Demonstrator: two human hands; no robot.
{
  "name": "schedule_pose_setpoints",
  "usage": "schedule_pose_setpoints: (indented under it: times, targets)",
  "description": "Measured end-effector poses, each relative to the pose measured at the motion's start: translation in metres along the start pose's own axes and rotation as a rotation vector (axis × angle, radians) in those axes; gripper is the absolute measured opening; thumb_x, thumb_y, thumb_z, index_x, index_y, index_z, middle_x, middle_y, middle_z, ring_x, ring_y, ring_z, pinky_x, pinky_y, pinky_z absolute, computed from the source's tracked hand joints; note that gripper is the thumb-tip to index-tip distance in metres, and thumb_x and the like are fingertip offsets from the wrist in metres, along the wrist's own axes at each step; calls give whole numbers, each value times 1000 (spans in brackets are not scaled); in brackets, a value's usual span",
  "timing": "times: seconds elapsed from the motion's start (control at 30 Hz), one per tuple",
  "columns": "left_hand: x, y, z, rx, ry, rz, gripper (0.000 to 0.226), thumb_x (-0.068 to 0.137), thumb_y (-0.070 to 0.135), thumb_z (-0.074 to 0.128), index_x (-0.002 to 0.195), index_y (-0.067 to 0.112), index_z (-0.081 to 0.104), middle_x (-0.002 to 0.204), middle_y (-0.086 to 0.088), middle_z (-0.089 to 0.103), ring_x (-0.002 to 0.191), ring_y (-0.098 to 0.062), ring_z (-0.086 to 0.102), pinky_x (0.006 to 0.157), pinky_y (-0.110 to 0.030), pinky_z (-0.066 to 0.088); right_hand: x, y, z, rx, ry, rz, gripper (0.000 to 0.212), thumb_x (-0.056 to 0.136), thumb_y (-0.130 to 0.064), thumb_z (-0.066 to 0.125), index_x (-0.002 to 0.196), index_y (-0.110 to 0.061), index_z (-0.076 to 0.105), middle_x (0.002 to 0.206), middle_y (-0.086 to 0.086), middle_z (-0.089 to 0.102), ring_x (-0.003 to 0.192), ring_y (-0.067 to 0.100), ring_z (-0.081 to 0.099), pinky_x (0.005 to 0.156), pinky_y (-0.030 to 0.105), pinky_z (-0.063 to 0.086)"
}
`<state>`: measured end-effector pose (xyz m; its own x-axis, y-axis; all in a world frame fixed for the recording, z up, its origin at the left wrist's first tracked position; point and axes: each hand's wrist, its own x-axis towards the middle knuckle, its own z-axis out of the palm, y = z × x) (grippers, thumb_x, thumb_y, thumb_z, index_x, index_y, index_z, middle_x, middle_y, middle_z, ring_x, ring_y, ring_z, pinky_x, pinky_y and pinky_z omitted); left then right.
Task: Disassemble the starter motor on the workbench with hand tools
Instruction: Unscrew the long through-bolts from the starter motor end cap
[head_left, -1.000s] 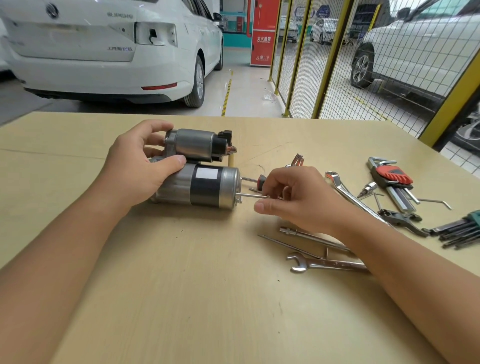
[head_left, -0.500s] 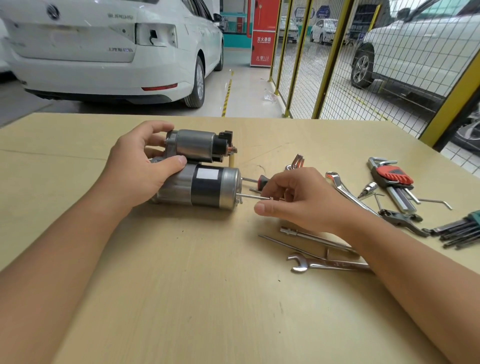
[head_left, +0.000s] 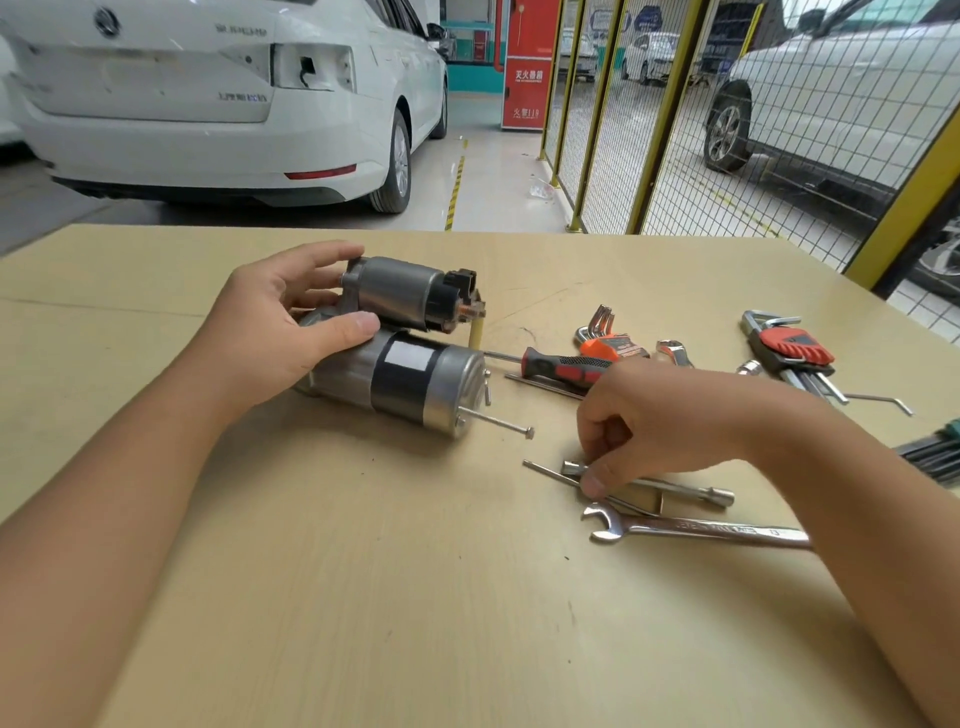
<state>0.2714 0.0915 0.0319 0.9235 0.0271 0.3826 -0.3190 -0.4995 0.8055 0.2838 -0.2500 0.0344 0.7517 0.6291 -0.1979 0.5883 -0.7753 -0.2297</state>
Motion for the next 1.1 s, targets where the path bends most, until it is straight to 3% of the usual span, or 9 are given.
schedule_pose_setpoints:
  times: [0.17,0.3,0.4,0.53,0.63,0.7,0.77,0.9,1.1]
  targets:
    - [1,-8,-5,-69,-41,47,58,83,12,82,130,40,66,118,16,75,115,-6,68,97,-26,55,-3,-7,-1,-22,-41,7,23,78,-57,71,78,-35,65,81,-29,63,70,-6,58,52,13,42]
    - [2,-10,-1,-44,-35,51,55,88,11,79,135,36,64,113,15,76,106,-6,71,93,-30,54,-4,-14,1,-70,-14,27,28,79,-63,65,84,-35,63,80,-16,64,73,0,58,61,22,46]
    - [3,-9,1,21,-37,51,56,88,22,82,137,39,61,111,20,75,101,-1,70,91,-31,53,0,-22,6,-105,35,-7,31,84,-62,63,80,-31,59,81,-12,61,72,-1,53,56,19,36]
    - [-2,-6,5,164,18,45,53,87,33,80,136,42,61,115,13,74,107,-9,68,95,-36,53,4,-26,9,-110,46,-44,29,94,-53,56,80,-28,52,87,-9,57,79,5,50,65,26,39]
    - [-8,6,11,458,253,227,52,84,43,72,131,22,69,123,-3,70,116,-29,61,98,-38,46,2,-24,7,-46,118,-14,29,98,-48,52,79,-28,46,79,-8,54,72,6,49,59,28,34]
    - [-15,23,17,502,285,456,52,84,44,69,126,13,71,124,-7,69,115,-35,60,98,-41,44,3,-21,8,25,215,6,25,100,-45,50,82,-28,45,74,-8,53,70,6,50,55,25,32]
    - [-25,38,28,470,172,586,63,81,53,69,133,18,67,133,-5,64,121,-35,57,100,-52,44,7,-20,10,109,324,5,21,100,-42,50,85,-29,46,71,-8,54,68,7,50,54,21,33]
    - [-41,53,55,629,-130,503,106,64,87,62,157,47,30,164,2,31,149,-29,32,109,-71,31,15,-22,19,273,478,-16,19,99,-34,57,83,-28,49,60,-11,53,61,0,51,54,14,36]
    - [-40,49,63,842,-192,417,112,59,86,58,157,59,11,173,3,10,159,-28,9,114,-79,17,24,-28,31,328,494,-26,13,94,-34,65,85,-26,61,64,-10,60,58,3,53,55,21,35]
